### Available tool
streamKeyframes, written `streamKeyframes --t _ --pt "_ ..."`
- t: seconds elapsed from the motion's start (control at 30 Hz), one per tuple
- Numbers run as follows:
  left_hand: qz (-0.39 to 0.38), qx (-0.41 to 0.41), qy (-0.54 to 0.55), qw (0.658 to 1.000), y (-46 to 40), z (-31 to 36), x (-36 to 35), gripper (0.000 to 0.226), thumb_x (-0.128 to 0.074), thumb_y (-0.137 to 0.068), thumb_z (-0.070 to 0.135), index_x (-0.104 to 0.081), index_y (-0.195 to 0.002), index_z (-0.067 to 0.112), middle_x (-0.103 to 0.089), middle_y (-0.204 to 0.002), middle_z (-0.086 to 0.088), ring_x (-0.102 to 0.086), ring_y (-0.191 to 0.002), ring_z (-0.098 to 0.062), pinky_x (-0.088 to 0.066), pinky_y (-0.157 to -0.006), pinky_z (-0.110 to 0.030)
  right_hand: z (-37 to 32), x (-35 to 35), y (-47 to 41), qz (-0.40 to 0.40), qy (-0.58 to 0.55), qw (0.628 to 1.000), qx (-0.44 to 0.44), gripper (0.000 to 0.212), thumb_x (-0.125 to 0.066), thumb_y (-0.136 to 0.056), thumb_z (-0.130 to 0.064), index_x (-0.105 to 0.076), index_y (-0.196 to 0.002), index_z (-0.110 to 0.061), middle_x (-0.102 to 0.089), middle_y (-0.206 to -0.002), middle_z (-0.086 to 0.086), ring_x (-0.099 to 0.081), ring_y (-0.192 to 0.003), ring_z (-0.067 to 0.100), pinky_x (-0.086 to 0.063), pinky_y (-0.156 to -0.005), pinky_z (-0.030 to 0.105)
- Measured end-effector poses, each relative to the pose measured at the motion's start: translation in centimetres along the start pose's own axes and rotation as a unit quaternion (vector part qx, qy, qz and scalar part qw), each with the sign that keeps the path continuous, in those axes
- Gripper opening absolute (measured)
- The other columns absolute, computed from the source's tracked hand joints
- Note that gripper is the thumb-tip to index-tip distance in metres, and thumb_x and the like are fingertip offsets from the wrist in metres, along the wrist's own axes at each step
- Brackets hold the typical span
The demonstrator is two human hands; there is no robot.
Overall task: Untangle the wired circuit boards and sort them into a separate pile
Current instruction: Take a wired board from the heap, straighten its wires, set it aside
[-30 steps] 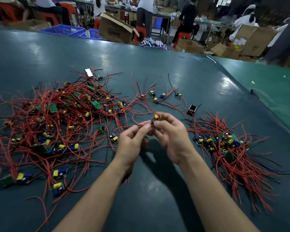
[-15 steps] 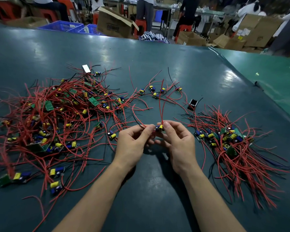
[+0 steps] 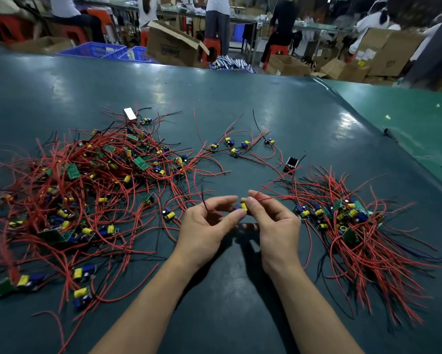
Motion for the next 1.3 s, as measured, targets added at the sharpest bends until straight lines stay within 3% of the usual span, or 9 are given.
streamKeyframes --t 0.23,0.57,0.7,1.07,1.17,1.27,1.3 --pt "-0.003 0.001 0.045 0.999 0.0 0.0 0.1 0.015 -0.075 -0.080 0.001 -0.074 -0.094 0.007 -0.076 -0.092 -0.009 -0.071 -0.084 -0.018 -0.057 -0.081 -0.033 0.0 0.0 -0.1 -0.031 0.021 0.999 -0.014 0.009 -0.068 -0.088 -0.006 -0.073 -0.081 -0.008 -0.075 -0.076 0.002 -0.070 -0.070 0.011 -0.054 -0.049 0.023" --pt "0.011 0.020 0.081 0.996 -0.2 0.2 0.2 0.012 -0.075 -0.080 0.002 -0.075 -0.089 0.011 -0.074 -0.077 0.003 -0.062 -0.066 -0.002 -0.047 -0.062 -0.012 -0.7 0.4 -0.5 0.007 0.021 1.000 -0.004 0.008 -0.072 -0.086 -0.009 -0.075 -0.078 -0.010 -0.075 -0.076 0.004 -0.070 -0.069 0.010 -0.051 -0.050 0.021" --pt "0.020 0.021 0.080 0.996 -0.3 0.3 0.4 0.012 -0.075 -0.079 0.001 -0.075 -0.086 0.011 -0.072 -0.072 0.004 -0.060 -0.061 0.000 -0.045 -0.060 -0.010 -1.0 1.2 -1.0 0.041 -0.024 0.998 -0.028 0.024 -0.070 -0.088 -0.011 -0.075 -0.065 -0.014 -0.075 -0.075 0.001 -0.068 -0.065 0.008 -0.049 -0.048 0.019" --pt "0.016 0.018 0.105 0.994 -0.4 0.9 1.0 0.015 -0.079 -0.067 0.007 -0.077 -0.081 0.013 -0.073 -0.072 0.000 -0.059 -0.058 -0.003 -0.047 -0.061 -0.013 -1.6 2.9 -2.0 0.128 -0.101 0.986 -0.023 0.033 -0.070 -0.089 -0.011 -0.076 -0.058 -0.021 -0.075 -0.076 0.001 -0.068 -0.064 0.008 -0.048 -0.047 0.019" --pt "0.009 0.014 0.096 0.995 -0.3 0.8 0.6 0.012 -0.078 -0.071 0.006 -0.079 -0.078 0.016 -0.074 -0.074 -0.001 -0.061 -0.062 -0.004 -0.047 -0.060 -0.014 -1.7 3.4 -2.2 0.141 -0.120 0.983 -0.016 0.028 -0.067 -0.092 -0.013 -0.075 -0.065 -0.015 -0.075 -0.077 0.002 -0.069 -0.064 0.010 -0.049 -0.047 0.019" --pt "0.020 0.022 0.121 0.992 -0.2 0.6 0.5 0.018 -0.080 -0.064 0.019 -0.080 -0.082 0.018 -0.074 -0.077 -0.001 -0.061 -0.064 -0.008 -0.050 -0.064 -0.017 -2.0 3.6 -2.4 0.125 -0.138 0.982 -0.024 0.018 -0.060 -0.097 -0.022 -0.071 -0.088 -0.010 -0.075 -0.086 0.006 -0.071 -0.066 0.014 -0.052 -0.048 0.021" --pt "0.031 0.026 0.137 0.990 -0.3 0.5 0.5 0.024 -0.080 -0.063 0.020 -0.079 -0.086 0.017 -0.074 -0.078 -0.001 -0.062 -0.065 -0.009 -0.052 -0.066 -0.019 -1.9 3.3 -2.3 0.099 -0.134 0.985 -0.040 0.024 -0.060 -0.095 -0.030 -0.069 -0.096 -0.007 -0.075 -0.091 0.008 -0.072 -0.068 0.017 -0.053 -0.049 0.022"
Point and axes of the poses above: each hand's wrist, its own y-axis away from the middle knuckle, its own x-axis out of the back of the hand, z = x × y, the point moved 4 cm from there along -y, towards the middle knuckle
